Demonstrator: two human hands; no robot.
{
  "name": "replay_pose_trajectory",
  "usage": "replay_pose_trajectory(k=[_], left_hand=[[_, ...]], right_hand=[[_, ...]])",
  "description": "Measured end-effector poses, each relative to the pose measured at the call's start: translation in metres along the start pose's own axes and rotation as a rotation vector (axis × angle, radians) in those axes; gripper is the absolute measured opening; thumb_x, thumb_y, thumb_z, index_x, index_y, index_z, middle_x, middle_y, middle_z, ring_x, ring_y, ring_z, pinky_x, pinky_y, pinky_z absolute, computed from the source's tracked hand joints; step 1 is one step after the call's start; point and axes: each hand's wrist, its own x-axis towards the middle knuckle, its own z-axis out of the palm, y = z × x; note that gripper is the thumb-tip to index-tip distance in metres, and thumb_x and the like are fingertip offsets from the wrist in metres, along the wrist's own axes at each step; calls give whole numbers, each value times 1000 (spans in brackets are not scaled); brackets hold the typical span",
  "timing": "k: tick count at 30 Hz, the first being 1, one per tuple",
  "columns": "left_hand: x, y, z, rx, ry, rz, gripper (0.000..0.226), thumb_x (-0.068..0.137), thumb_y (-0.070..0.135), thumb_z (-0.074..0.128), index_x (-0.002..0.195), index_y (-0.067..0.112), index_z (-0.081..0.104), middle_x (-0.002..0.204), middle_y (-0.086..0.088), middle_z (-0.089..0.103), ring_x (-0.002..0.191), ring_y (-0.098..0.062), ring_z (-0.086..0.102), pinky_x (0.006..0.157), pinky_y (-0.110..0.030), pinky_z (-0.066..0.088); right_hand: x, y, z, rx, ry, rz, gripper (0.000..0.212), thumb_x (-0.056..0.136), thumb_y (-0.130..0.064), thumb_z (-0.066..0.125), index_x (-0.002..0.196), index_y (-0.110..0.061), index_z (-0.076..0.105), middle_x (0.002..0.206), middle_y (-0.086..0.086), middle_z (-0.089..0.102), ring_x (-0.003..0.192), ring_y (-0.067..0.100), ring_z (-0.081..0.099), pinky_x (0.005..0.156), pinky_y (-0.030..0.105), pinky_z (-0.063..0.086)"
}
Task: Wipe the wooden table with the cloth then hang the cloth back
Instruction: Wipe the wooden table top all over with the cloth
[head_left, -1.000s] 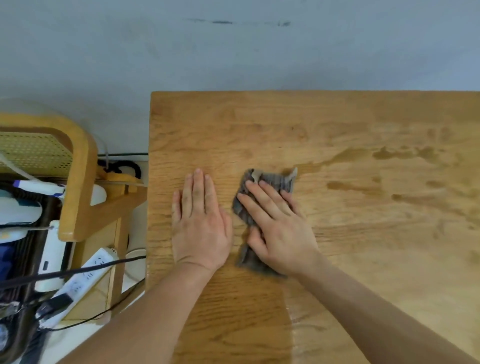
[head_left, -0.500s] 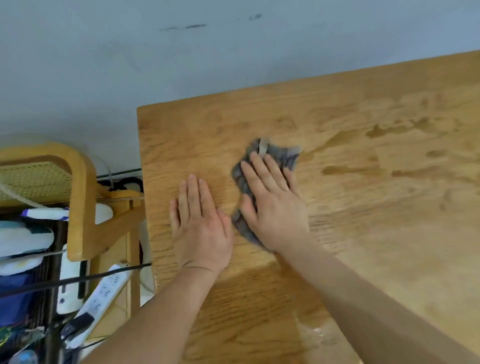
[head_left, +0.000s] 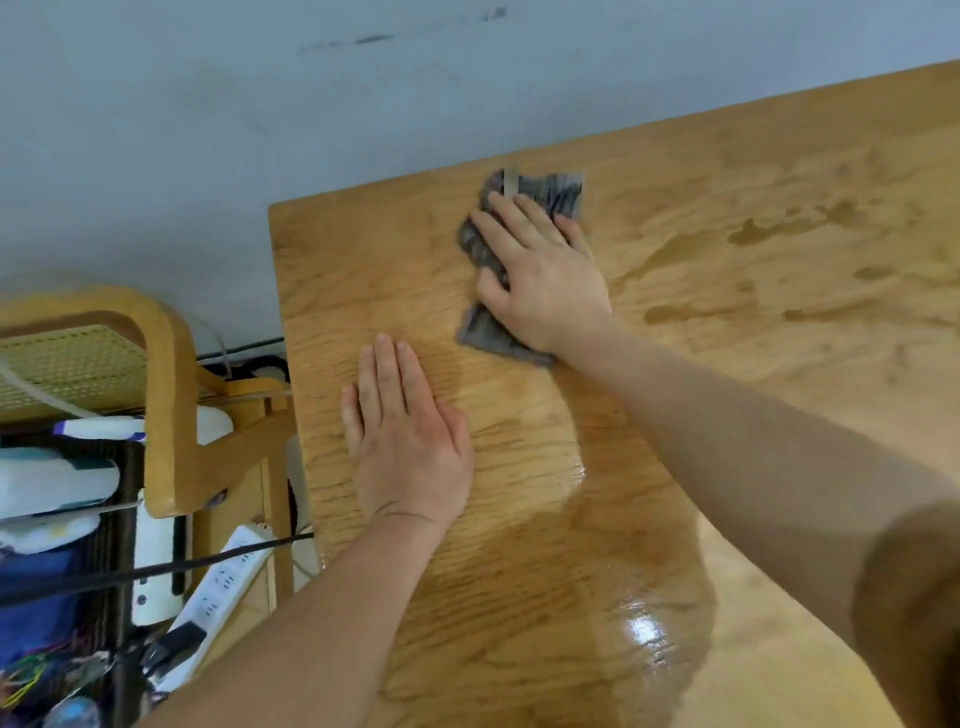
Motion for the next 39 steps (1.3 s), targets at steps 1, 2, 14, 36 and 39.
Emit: replay_pose_trajectory(k=[1,2,14,36,39], left_hand=[[2,-1,1,14,-2,3,65,92,38,14,151,10,11,160,-8,7,146,-22,3,118,-41,2],[4,-2,2,28,0,4,65,92,38,13,151,12,10,160,-8,7,146,-22,2,118,-41,2],[1,-6,0,1,6,39,60,94,33,19,150,12,18,158,-13,13,145,-29,8,117,-47,7],[-43,24,-9,47,-228,380,60,98,34,23,152,17,1,159,-11,-9,145,-25,-11,118,-44,-2],[-41,40,-10,29,-239,407,59,97,31,30,151,19,10,160,-9,0,146,-27,-4,118,-46,4]], right_hand=[[33,-4,-2,25,9,57,61,91,-43,33,150,-27,31,160,-5,23,148,15,15,119,43,13],[60,-9,-2,49,19,122,61,92,-42,32,150,-24,30,160,-4,23,148,17,13,119,44,11],[-202,-7,22,-7,49,176,56,97,-41,36,151,-25,32,160,-5,22,149,12,14,120,38,15],[-296,93,-5,75,277,963,57,100,-43,23,154,-25,20,163,-7,12,149,11,5,121,42,9],[-254,39,10,166,388,1017,57,98,-37,32,151,-18,27,161,0,22,148,17,15,119,45,15]])
